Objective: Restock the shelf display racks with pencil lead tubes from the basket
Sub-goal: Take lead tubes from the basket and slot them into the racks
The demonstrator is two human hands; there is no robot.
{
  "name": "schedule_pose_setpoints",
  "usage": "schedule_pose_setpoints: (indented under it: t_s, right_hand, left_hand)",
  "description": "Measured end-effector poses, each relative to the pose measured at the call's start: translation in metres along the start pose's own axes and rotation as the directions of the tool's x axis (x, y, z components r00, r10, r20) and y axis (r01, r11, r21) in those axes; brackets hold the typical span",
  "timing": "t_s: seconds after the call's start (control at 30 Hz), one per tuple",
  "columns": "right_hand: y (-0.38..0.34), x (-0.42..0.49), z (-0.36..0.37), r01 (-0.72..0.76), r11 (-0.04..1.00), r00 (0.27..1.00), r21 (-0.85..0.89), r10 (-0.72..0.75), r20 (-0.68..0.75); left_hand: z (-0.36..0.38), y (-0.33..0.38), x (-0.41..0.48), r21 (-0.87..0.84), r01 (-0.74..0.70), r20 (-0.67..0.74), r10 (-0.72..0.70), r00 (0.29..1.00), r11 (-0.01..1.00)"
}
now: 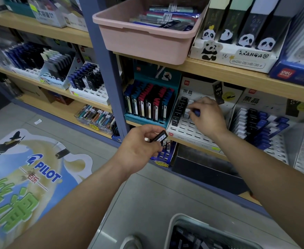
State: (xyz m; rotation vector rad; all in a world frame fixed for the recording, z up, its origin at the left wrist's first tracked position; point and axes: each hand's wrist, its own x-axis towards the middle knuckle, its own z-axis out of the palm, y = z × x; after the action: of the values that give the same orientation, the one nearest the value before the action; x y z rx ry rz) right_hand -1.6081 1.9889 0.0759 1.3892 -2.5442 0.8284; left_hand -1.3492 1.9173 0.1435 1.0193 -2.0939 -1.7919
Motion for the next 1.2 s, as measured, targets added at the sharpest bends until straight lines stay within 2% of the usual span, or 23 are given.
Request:
schedule_pose_setpoints:
  t_s: [0.07,0.13,0.2,0.27,0.37,0.47,0.6,0.73,0.83,0.97,1.1,1.2]
  right_hand:
    - [-0.012,-0.008,-0.013,-0.022,0.996,0.999,0.085,0.025,-0.033]
    - [-0.032,-0.023,-0.034,-0.024,0.966,0.999,0.256,0.029,-0.018]
    - [-0.059,-0.045,-0.058,-0.099,0.871,0.988,0.481,0.028,0.152]
    - [-0.078,-0.066,-0.074,-0.150,0.797,0.959,0.585,-0.025,0.281]
    - [-0.088,-0.088,-0.084,-0.139,0.784,0.956,0.605,-0.052,0.288]
    - [-0.088,-0.098,-0.088,-0.184,0.772,0.962,0.609,0.013,0.274]
    - [-0.086,-0.104,-0.091,-0.281,0.694,0.937,0.663,0.048,0.346]
    - [-0.081,-0.107,-0.089,-0.381,0.615,0.897,0.691,0.065,0.436]
    - [-0.078,-0.108,-0.087,-0.370,0.614,0.896,0.697,0.039,0.442]
    - [-0.081,-0.107,-0.085,-0.189,0.721,0.933,0.667,-0.080,0.351]
    - [-0.081,-0.104,-0.081,-0.288,0.636,0.921,0.716,-0.021,0.389]
    - [-0.077,-0.103,-0.081,-0.330,0.635,0.908,0.699,0.011,0.419]
  left_hand:
    - [0.001,0.000,0.001,-0.013,-0.015,-0.009,0.015,1.000,1.000]
    - [0.002,0.000,0.001,-0.031,-0.024,-0.019,0.023,1.000,0.999]
    - [0.004,0.003,0.001,-0.053,-0.033,-0.018,0.032,0.999,0.998]
    - [0.007,0.007,0.000,-0.080,-0.044,-0.007,0.044,0.999,0.996]
    - [0.013,0.014,-0.006,-0.096,-0.075,0.003,0.075,0.997,0.993]
    - [0.018,0.018,-0.010,-0.069,-0.108,-0.020,0.107,0.994,0.992]
    - [0.021,0.022,-0.012,-0.161,-0.124,0.012,0.127,0.992,0.979]
    - [0.021,0.020,-0.013,-0.220,-0.136,0.104,0.162,0.981,0.966]
    - [0.021,0.019,-0.012,-0.170,-0.146,0.112,0.166,0.980,0.975]
    - [0.023,0.019,-0.008,-0.044,-0.173,0.058,0.176,0.983,0.984]
    - [0.025,0.016,-0.003,-0.040,-0.151,0.021,0.151,0.988,0.988]
    - [0.025,0.014,-0.002,-0.008,-0.161,0.013,0.161,0.987,0.987]
